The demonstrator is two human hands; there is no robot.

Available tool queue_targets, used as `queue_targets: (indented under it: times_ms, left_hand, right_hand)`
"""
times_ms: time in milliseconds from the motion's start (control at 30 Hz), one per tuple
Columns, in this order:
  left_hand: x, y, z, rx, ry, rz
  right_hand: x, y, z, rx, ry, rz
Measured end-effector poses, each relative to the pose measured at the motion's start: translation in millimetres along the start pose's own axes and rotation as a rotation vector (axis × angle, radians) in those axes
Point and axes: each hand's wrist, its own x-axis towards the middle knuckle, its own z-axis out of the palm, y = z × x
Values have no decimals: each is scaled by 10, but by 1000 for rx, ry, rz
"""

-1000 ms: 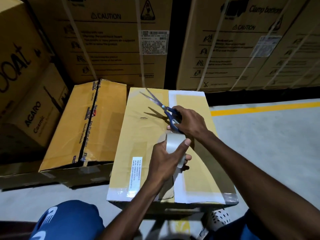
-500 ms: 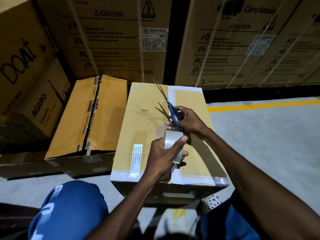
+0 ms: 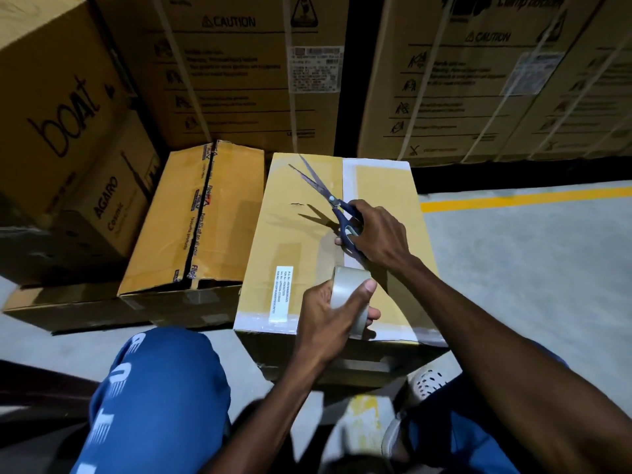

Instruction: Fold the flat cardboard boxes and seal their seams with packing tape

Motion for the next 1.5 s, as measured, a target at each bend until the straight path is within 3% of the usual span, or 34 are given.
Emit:
queue_targets:
  times_ms: [100,233,433,700,800,1033,1133,1333,1500]
  left_hand:
    - [-38,-17,3,-9,15,1]
    - [-62,-16,12,-40,35,-2]
    - [-209,-43,12,1,14,7]
    - [-509,-111,-1,43,4,-23]
    - [-556,-132,-6,14,17,-22]
    - [-660,-215,107,-40,11,-98]
    - [-703,-246,100,-37,33,-67]
    - [-763,-361,4,47,56,-39]
    - [-893,-545,2,54,130,-156]
  right_hand:
    - [-44,41,-93,82,-104,65]
    - [-192,43,-200,388,-273,204]
    - [-421,-80,-44,44,-66,21]
    - [-442,-74,-98,10,-37,-26]
    - [-452,-105,-117,-34,-72,-46]
    - [-499,-37,-339,96,-361,-22]
    - [-601,-15,-224,57,-297,-45]
    - [-789,-93,-44,-142,63,-172]
    - [-905,-159,-15,-255,110,-208]
